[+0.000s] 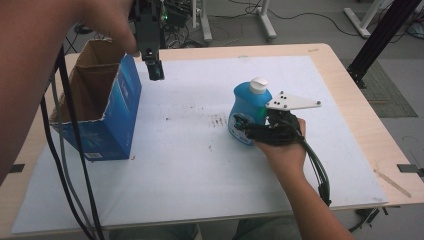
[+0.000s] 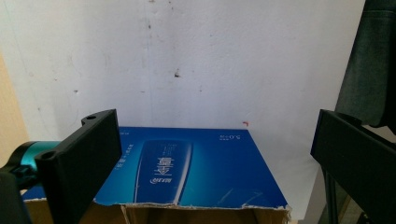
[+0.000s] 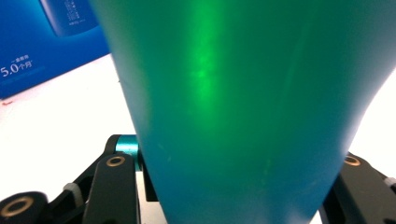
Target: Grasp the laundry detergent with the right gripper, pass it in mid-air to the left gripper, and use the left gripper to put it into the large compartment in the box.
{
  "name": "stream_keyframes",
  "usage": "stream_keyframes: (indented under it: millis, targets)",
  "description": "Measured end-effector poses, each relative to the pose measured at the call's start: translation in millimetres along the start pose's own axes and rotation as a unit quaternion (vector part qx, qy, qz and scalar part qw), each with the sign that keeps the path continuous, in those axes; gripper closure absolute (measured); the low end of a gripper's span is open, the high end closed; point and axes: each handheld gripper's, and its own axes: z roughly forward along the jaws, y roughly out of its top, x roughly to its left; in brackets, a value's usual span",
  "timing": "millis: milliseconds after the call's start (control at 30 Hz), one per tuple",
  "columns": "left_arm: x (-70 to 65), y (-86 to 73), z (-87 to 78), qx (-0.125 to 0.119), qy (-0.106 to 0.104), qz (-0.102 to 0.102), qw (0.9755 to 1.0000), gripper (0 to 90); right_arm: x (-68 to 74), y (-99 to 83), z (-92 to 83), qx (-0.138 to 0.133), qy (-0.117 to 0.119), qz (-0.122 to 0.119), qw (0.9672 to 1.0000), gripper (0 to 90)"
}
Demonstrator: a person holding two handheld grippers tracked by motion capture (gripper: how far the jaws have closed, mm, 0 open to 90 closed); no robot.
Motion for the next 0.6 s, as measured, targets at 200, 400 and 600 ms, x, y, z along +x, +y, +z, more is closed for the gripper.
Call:
stream_keyframes:
  millis: [200,400,600]
  targets:
    - [-4.0,3.5,1.8,-0.003,0.0,0.009,1.0,1.7,2.3,8.0,-4.3,0.011,0.023,-0.018,0.9995,45.5]
    - [-12.1,11.6,1.4,-0.007,0.0,0.024,0.9997,1.7,6.9,25.5,-12.3,0.012,0.057,-0.032,0.9978,45.4]
    - [-24.2,22.1,-0.3,-0.007,0.0,0.044,0.999,1.7,11.5,43.4,-18.4,0.017,0.089,-0.045,0.9949,45.4]
